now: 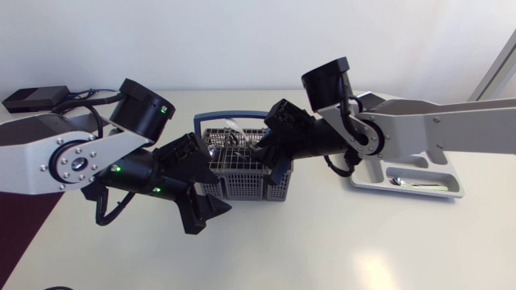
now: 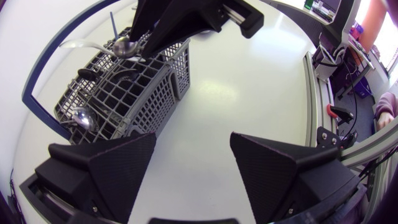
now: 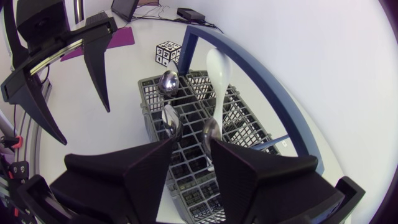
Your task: Transfer all utensils from the basket to the drawer tray.
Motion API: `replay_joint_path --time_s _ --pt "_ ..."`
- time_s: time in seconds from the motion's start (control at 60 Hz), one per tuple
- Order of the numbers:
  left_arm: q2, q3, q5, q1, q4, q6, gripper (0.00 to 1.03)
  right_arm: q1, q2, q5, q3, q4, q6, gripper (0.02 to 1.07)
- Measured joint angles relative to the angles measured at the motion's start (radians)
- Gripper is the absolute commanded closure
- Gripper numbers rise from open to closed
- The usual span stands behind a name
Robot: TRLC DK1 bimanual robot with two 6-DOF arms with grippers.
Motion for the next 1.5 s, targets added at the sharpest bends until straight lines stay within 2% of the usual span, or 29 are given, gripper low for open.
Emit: replay_joint_path --time_s 0.283,0.4,0.55,0.617,1.1,1.283,1.433,1.5 --pt "0.0 -0.002 0.0 0.008 0.004 0.0 0.2 0.0 0.002 0.042 -0.001 0.04 0.0 0.61" --pt "0.0 -0.008 0.0 0.012 0.008 0.003 0.2 0.0 -0.03 0.064 -0.021 0.058 0.001 0.47" --pt "0.0 -0.008 0.0 0.012 0.008 0.004 0.2 0.0 -0.042 0.11 -0.022 0.088 0.005 0.45" --pt "0.0 -0.008 0.0 0.012 0.01 0.004 0.2 0.0 -0.042 0.12 -0.022 0.094 0.005 0.4" --pt "0.001 -0.009 0.0 0.012 0.015 0.003 0.2 0.002 0.042 0.124 -0.022 0.108 0.024 0.41" --pt "0.005 -0.01 0.0 0.012 0.016 0.004 0.2 0.004 0.066 0.113 -0.019 0.108 0.034 0.61" --pt "0.007 -0.01 0.0 0.012 0.016 0.004 0.2 0.003 0.07 0.09 -0.003 0.108 0.05 0.67" --pt "0.007 -0.01 0.0 0.012 0.016 0.004 0.2 0.004 0.071 0.078 0.006 0.108 0.055 0.78"
